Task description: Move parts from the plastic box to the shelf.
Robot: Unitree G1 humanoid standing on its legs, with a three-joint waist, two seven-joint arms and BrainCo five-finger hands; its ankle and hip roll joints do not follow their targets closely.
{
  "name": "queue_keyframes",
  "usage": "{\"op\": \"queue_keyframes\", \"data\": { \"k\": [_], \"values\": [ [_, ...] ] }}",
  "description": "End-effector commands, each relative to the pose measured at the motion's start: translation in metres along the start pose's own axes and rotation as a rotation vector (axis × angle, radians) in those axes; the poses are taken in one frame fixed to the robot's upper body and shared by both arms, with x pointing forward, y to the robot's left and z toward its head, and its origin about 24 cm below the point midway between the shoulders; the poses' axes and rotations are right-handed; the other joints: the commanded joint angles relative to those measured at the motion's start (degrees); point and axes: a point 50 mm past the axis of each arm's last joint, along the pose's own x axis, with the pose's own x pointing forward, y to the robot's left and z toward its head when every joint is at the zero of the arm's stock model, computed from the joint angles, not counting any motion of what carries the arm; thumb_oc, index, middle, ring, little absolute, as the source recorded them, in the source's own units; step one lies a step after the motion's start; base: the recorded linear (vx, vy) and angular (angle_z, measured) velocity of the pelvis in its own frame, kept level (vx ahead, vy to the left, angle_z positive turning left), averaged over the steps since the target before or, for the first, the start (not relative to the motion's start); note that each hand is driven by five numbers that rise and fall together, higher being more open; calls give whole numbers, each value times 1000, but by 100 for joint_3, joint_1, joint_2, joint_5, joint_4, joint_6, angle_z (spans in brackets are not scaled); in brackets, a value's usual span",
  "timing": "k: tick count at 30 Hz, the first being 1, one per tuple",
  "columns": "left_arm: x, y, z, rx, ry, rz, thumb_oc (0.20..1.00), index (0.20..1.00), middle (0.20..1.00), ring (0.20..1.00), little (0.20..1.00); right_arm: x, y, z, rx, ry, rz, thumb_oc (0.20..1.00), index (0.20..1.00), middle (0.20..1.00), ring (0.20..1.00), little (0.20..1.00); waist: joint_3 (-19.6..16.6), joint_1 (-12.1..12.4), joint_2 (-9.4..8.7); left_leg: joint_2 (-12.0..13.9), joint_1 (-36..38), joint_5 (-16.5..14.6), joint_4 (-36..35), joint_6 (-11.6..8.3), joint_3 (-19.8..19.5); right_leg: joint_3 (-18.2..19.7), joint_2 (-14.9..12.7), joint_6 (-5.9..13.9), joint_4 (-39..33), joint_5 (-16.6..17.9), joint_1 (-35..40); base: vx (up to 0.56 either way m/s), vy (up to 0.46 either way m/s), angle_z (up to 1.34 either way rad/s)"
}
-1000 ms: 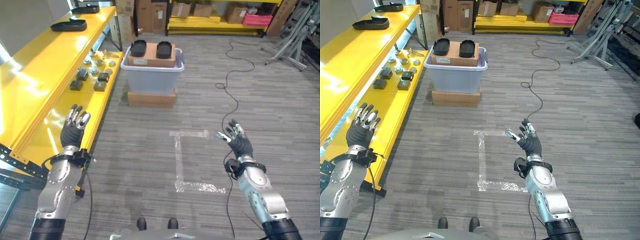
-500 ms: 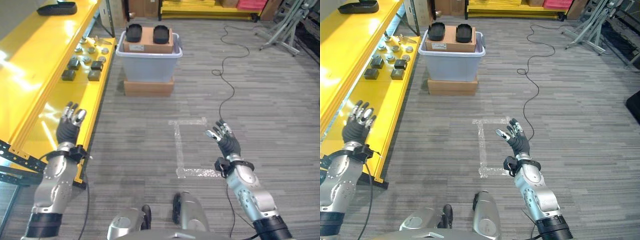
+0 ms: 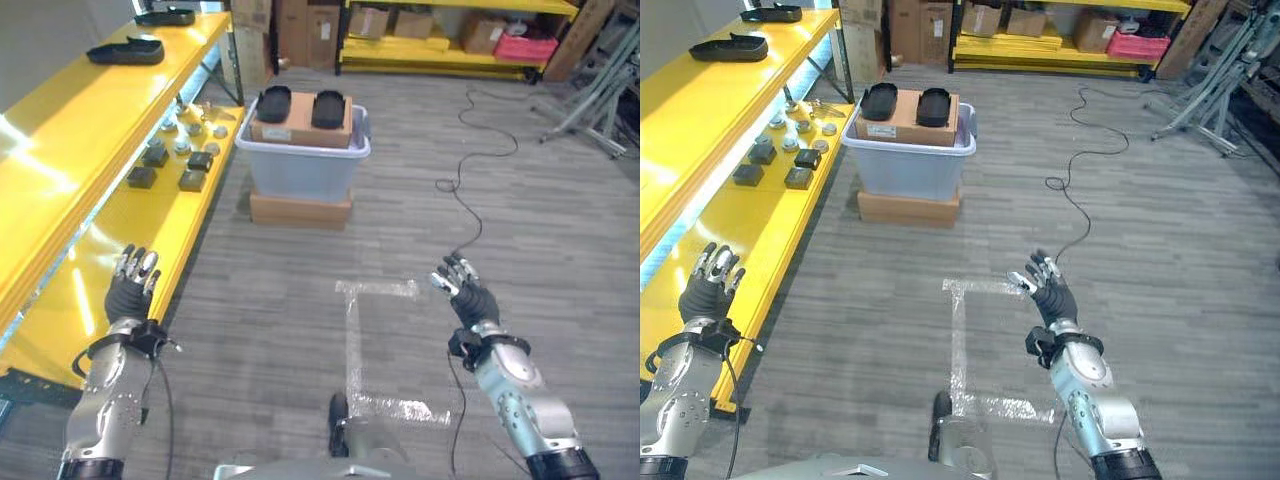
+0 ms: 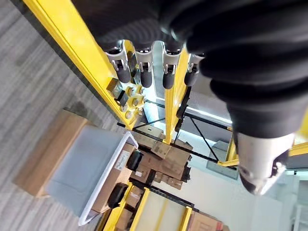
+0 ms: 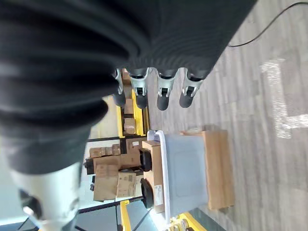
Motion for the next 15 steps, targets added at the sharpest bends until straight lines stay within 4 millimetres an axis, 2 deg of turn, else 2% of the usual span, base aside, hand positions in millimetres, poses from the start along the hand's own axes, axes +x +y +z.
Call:
{"op": "queue_keyframes", "data": {
  "k": [1,2,3,4,5,7,8,9,10,12,13,14,15],
  "values": [
    [3,-11,37,-60,-179,-30,1000,1000,1000,1000,1000,6,-8,24,-13,-106,9,1000,1000,1000,1000,1000,-148,-50,-205,708,-782,1484,1992,-36,271,12,-118,444,-542,-91,462,379,-390,-15],
    [3,-10,32,-103,-153,-21,1000,1000,1000,1000,1000,5,-12,21,-23,-98,1,1000,1000,1000,1000,1000,-101,-36,-237,748,-1354,1680,2900,-67,234,4,-6,294,-590,-129,610,379,-397,-18],
    [4,-10,30,-117,-143,-19,1000,1000,1000,1000,1000,5,-13,20,-25,-95,-6,1000,1000,1000,1000,1000,-58,-15,-261,716,-1679,1720,3277,-47,205,0,23,244,-613,-142,704,293,-216,-7],
    [4,-10,29,-119,-138,-17,1000,1000,1000,1000,1000,4,-14,19,-24,-92,-9,1000,1000,1000,1000,1000,-64,-18,-208,727,-1770,1656,3399,-101,112,2,96,256,-610,-214,764,289,-152,9],
    [6,-10,26,-106,-139,-8,1000,1000,1000,1000,1000,3,-17,16,-22,-82,-23,1000,1000,1000,1000,1000,21,-9,-208,694,-2271,1620,3618,-36,129,-39,170,209,-664,-238,934,354,-134,-14],
    [7,-11,26,-109,-145,-14,1000,1000,1000,1000,1000,2,-19,13,-30,-84,-37,1000,1000,1000,1000,1000,120,21,-187,678,-2551,1486,3165,7,310,-109,221,186,-723,-303,1131,348,-63,-14],
    [7,-10,26,-112,-150,-14,1000,1000,1000,1000,1000,2,-19,11,-34,-84,-43,1000,1000,1000,1000,1000,148,44,-178,612,-2543,1462,2657,16,424,-131,211,205,-728,-356,1198,313,88,-6],
    [7,-9,28,-110,-162,-14,1000,1000,1000,1000,1000,2,-18,10,-40,-83,-48,1000,1000,1000,1000,1000,178,76,-221,493,-2518,1640,1956,66,601,-163,130,220,-723,-346,1212,360,158,-17],
    [7,-8,31,-106,-175,-20,1000,1000,1000,1000,1000,2,-17,9,-45,-82,-50,1000,1000,1000,1000,1000,176,111,-199,396,-2473,1772,1184,17,629,-170,115,261,-734,-385,1265,378,184,-17],
    [4,-8,35,-108,-188,-31,1000,1000,1000,1000,1000,-1,-18,8,-56,-74,-56,1000,1000,1000,1000,1000,127,180,-80,245,-2468,2172,-405,-93,630,-186,144,342,-708,-475,1358,433,196,-13],
    [3,-8,35,-111,-188,-33,1000,1000,1000,1000,1000,-3,-18,7,-58,-71,-57,1000,1000,1000,1000,1000,116,197,-63,205,-2441,2276,-713,-116,638,-189,139,363,-688,-505,1387,526,213,-9],
    [1,-8,36,-120,-186,-41,1000,1000,1000,1000,1000,-6,-18,5,-60,-66,-57,1000,1000,1000,1000,1000,108,272,54,154,-2460,2632,-1716,-192,676,-221,183,409,-583,-619,1506,539,194,-7],
    [-1,-8,36,-121,-189,-51,1000,1000,1000,1000,1000,-8,-17,3,-60,-63,-58,1000,1000,1000,1000,1000,116,317,89,110,-2474,2747,-2133,-200,694,-233,185,429,-504,-687,1587,693,239,-6]
  ]
}}
